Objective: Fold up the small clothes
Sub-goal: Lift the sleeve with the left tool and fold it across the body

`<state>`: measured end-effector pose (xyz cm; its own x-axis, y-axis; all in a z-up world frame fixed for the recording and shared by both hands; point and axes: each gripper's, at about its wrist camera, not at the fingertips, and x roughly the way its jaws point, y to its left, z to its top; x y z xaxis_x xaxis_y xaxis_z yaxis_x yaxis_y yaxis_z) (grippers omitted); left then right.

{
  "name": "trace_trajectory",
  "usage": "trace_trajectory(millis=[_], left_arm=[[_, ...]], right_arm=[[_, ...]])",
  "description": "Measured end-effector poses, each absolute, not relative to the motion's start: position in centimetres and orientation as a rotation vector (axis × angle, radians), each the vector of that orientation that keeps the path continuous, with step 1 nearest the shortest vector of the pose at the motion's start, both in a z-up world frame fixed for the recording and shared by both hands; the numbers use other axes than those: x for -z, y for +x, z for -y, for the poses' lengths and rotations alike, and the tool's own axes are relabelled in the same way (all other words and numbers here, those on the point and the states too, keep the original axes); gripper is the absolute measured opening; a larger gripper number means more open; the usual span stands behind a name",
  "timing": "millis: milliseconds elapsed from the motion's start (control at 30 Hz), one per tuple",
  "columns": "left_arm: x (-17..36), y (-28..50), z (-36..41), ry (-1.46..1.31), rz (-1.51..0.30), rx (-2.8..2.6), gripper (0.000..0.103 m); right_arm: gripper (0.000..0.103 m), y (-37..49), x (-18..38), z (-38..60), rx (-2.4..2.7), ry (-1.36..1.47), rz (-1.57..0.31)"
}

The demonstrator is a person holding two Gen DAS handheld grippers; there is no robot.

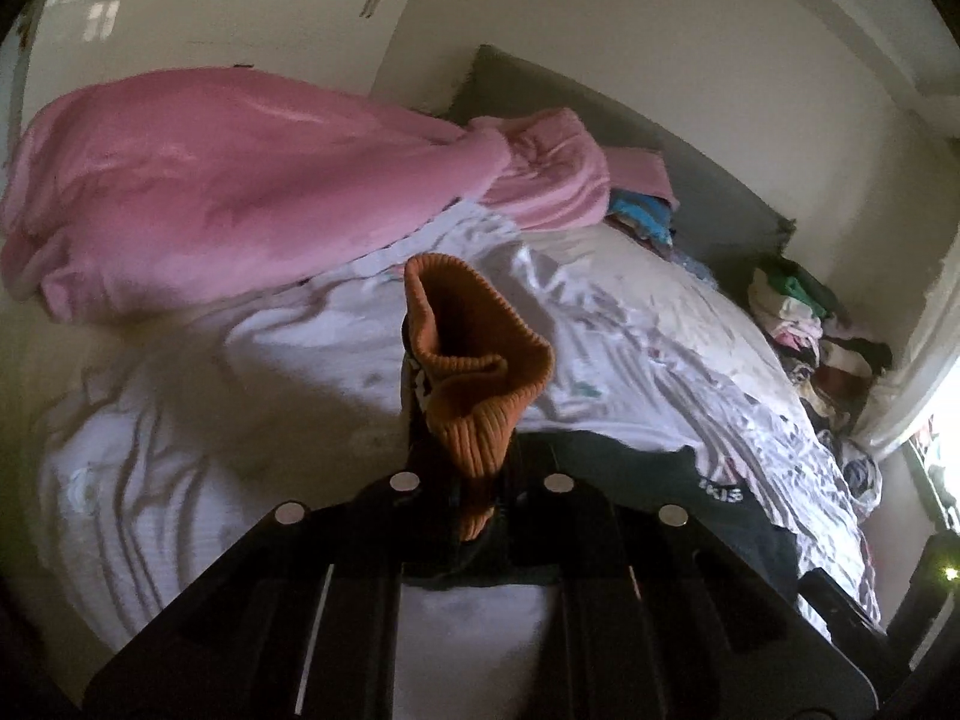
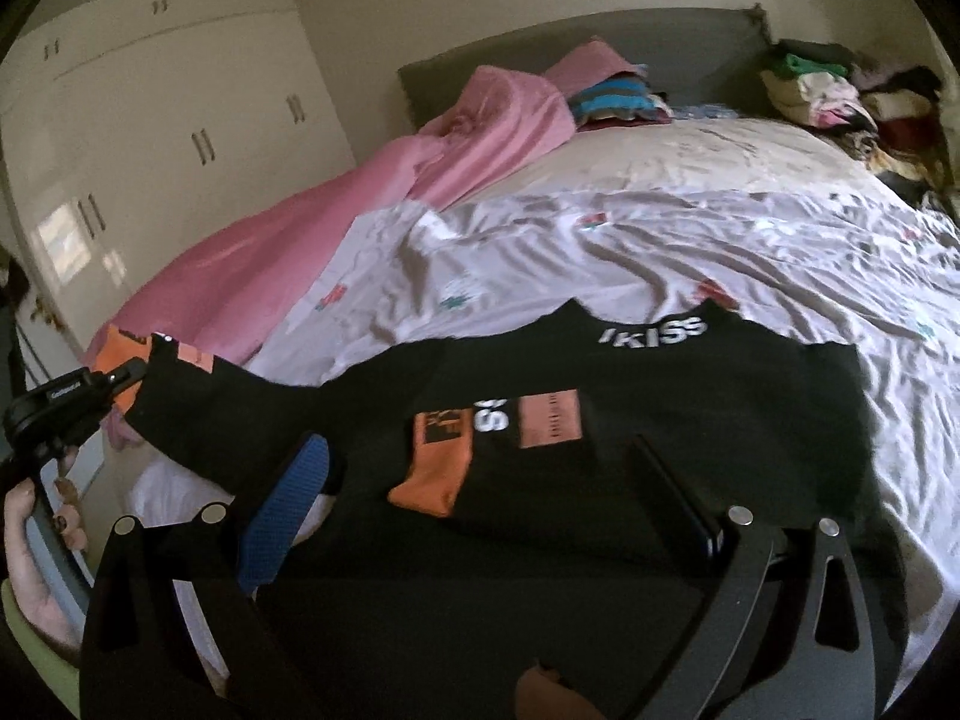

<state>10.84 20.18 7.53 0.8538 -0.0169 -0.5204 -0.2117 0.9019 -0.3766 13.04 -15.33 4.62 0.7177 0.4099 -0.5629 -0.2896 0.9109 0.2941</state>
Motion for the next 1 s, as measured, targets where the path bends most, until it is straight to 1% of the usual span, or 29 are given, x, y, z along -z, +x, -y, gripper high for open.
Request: trace_trajectory(millis=[400, 1000], left_arm=[[-10.5, 12.3, -12.5, -0.352, -0.52, 0.005, 0.003], [-8.3, 15.4, -3.3, -0.278, -0.613, 0.162, 0.003]], right_arm=[[0.099, 11.6, -5.3, 22.4, -0.301, 0.266, -0.627], [0.099, 10.3, -3.3, 29.7, -0.202, 0.343, -0.632]])
